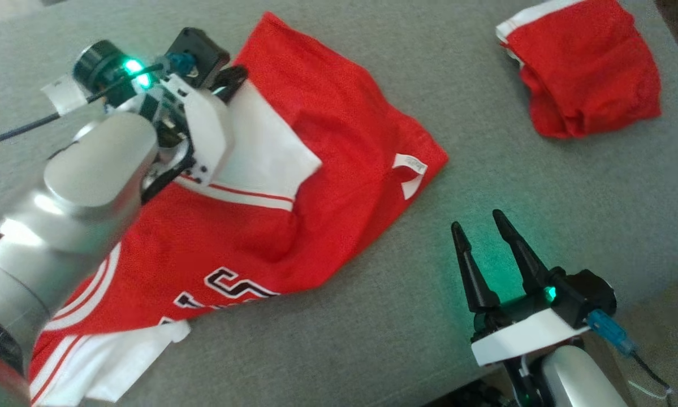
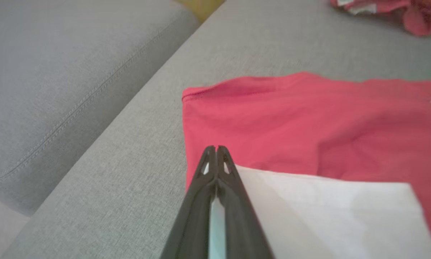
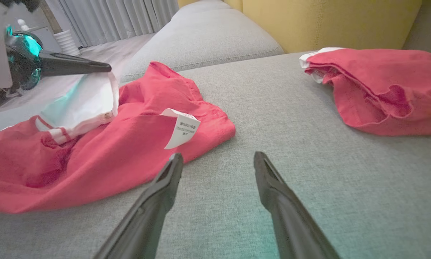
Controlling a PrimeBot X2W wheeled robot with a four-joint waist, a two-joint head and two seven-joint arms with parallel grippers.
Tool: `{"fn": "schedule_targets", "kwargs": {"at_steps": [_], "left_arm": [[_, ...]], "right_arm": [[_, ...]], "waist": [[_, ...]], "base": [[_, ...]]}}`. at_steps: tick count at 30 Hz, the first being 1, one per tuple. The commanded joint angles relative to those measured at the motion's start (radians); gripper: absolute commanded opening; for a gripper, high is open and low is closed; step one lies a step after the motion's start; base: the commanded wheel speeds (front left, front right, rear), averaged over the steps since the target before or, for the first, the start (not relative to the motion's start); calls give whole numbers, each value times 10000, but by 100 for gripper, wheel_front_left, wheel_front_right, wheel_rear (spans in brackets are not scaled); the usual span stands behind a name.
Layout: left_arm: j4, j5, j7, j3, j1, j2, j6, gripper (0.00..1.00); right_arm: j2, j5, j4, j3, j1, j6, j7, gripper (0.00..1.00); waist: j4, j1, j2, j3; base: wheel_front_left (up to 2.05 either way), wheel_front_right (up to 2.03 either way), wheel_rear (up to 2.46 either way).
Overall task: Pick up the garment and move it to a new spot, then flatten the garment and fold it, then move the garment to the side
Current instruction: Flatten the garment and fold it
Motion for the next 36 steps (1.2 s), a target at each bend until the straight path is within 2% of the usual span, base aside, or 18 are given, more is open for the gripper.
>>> {"fn": "schedule_targets", "kwargs": {"at_steps": [1, 7, 11, 13, 17, 21, 23, 24, 25, 27, 30, 34, 36], "left_arm": [[-456, -205, -343, 402, -436, 115, 20, 0], [-1419, -532, -938, 457, 108, 363, 25, 0], [-2646, -627, -1279, 448, 993, 760, 429, 0], [-3501, -720, -1406, 436, 1653, 1032, 859, 0], [-5248, -431, -1642, 324, 3131, 1471, 2054, 0], [-5943, 343, -1950, 220, 4447, 1431, 3302, 0], [-5922, 775, -2332, 210, 4894, 1272, 4101, 0], [-5878, 949, -2530, 208, 5070, 1181, 4464, 38], [-5849, 1062, -2766, 251, 5240, 1075, 4800, 100], [-5771, 1069, -3254, 489, 5602, 865, 5412, 100], [-5634, 1176, -3769, 714, 5957, 667, 6062, 100], [-5441, 1308, -3995, 875, 6258, 472, 6728, 100], [-5318, 1330, -3982, 852, 6327, 388, 6862, 100]], "right_arm": [[-121, -103, -253, 89, 32, -7, -38, 100], [-261, -149, -251, -55, 194, -7, -38, 100], [-327, -169, -250, -130, 306, -7, -38, 100], [-324, -180, -256, -172, 377, -7, -38, 100], [-357, -183, -305, -293, 564, -7, -38, 100], [-411, -193, -305, -268, 596, -7, -38, 100], [-408, -195, -310, -267, 542, -7, -38, 100], [-405, -194, -316, -269, 519, -7, -38, 100], [-403, -198, -320, -277, 507, -7, -38, 100], [-415, -204, -307, -284, 505, -7, -38, 100], [-438, -208, -251, -277, 531, -7, -38, 100], [-429, -198, -193, -240, 581, -7, -38, 100], [-422, -191, -173, -192, 595, -7, -38, 100]], "waist": [[401, 0, 0, -295], [1018, 0, 0, -737], [1371, 0, 0, -1084], [1507, 0, 0, -1211], [1865, 0, 0, -1271], [2158, 0, 0, -1108], [2255, 0, 0, -1032], [2302, 0, 0, -1009], [2353, 0, 0, -999], [2454, 0, 0, -1007], [2573, 0, 0, -1086], [2624, 0, 0, -1237], [2606, 0, 0, -1293]], "base": [[0, 0, 0], [0, 0, 0], [0, 0, 0], [0, 0, 0], [0, 0, 0], [0, 0, 0], [0, 0, 0], [0, 0, 0], [0, 0, 0], [0, 0, 0], [0, 0, 0], [0, 0, 0], [0, 0, 0]]}}
